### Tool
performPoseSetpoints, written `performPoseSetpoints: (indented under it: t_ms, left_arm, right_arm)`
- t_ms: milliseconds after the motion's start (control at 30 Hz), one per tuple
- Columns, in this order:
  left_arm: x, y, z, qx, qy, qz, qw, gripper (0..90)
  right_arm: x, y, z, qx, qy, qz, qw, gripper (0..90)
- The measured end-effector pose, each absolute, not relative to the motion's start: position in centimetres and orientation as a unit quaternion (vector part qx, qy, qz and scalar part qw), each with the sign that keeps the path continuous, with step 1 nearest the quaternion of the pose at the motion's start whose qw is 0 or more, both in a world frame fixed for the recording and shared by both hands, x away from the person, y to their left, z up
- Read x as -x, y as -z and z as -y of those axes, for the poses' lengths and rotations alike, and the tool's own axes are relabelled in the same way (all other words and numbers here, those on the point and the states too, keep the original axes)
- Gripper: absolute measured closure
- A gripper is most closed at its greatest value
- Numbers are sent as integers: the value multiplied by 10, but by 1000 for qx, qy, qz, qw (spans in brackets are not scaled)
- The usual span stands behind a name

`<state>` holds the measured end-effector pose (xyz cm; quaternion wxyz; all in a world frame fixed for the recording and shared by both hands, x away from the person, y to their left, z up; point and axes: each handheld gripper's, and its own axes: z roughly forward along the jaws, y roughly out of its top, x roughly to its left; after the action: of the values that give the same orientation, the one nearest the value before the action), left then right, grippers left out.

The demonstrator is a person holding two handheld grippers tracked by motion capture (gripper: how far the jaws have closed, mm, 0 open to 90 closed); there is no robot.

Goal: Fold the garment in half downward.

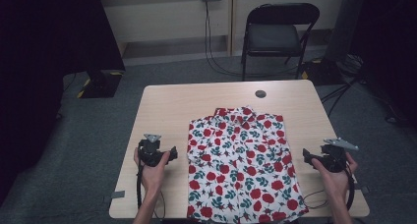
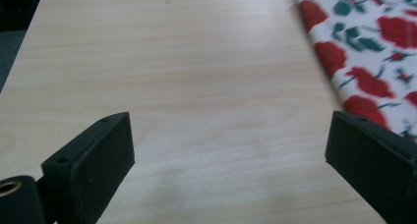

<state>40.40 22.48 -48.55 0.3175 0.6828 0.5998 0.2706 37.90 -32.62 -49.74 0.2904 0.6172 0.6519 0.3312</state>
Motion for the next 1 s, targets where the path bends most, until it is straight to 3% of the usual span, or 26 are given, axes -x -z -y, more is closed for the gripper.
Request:
performPoseSetpoints:
  t_ms: [400,600,733,1000]
  left_arm:
    - [-409,439,-197,-672,-265,-555,413,91]
    - [-435,432,-185,-683,-255,-544,417,106]
    - [-452,423,-180,-683,-277,-537,410,91]
    - [-482,389,-178,-686,-285,-520,421,64]
  right_arm:
    - [-408,464,325,-602,-398,-641,261,127]
    - [-420,456,324,-594,-434,-622,266,102]
    - [-434,451,326,-594,-441,-621,259,108]
    - [-467,414,318,-586,-428,-638,259,65]
